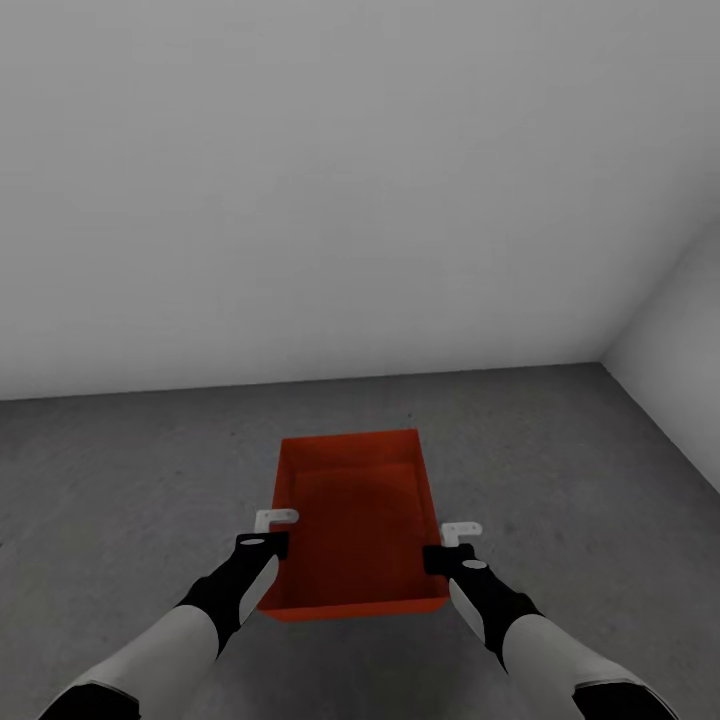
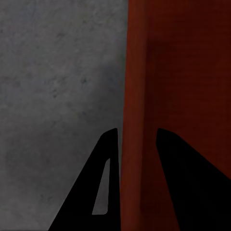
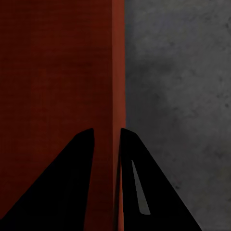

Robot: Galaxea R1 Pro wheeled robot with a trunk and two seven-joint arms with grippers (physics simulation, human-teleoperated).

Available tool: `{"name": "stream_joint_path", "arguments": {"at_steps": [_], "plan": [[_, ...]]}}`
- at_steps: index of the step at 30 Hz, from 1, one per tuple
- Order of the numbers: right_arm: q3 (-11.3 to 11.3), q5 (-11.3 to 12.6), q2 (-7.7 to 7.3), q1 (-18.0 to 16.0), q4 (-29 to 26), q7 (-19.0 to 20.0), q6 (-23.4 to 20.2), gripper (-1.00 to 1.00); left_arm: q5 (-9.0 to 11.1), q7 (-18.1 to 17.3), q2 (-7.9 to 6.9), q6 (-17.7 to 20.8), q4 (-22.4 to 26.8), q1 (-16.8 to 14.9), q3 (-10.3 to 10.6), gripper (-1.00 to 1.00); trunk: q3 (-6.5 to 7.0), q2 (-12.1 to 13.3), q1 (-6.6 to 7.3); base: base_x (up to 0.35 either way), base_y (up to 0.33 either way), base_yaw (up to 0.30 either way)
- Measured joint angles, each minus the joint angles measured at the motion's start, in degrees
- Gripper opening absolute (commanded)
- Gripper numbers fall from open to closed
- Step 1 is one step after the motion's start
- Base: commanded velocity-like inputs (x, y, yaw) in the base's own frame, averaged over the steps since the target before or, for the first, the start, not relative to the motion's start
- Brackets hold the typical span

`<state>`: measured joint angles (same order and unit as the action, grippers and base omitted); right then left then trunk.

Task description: Move the two storage containers from the living room to the garage. In the garage, place one container on the floor and stack the other container on top of it (either order is fine).

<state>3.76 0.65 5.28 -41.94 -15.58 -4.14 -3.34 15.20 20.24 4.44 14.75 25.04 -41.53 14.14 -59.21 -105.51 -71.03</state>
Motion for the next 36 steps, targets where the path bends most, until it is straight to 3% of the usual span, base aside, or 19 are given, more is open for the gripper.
{"name": "stream_joint_path", "arguments": {"at_steps": [22,30,36], "plan": [[0.0,0.0,0.0,0.0,-0.1,0.0,0.0,-1.0,0.0,0.0,0.0,0.0,0.1,0.0,0.0,-1.0,-3.95,-8.8,-4.83,0.0,0.0,0.0],[0.0,0.0,0.0,0.0,-0.1,0.0,0.0,-1.0,0.0,0.0,0.0,0.0,0.1,0.0,0.0,-1.0,-3.96,-8.8,-4.84,0.0,0.0,0.0],[0.0,0.0,0.0,0.0,-0.1,0.0,0.0,-1.0,0.0,0.0,0.0,0.0,0.1,0.0,0.0,-1.0,-5.03,-11.2,-6.15,0.0,0.0,0.0]]}}
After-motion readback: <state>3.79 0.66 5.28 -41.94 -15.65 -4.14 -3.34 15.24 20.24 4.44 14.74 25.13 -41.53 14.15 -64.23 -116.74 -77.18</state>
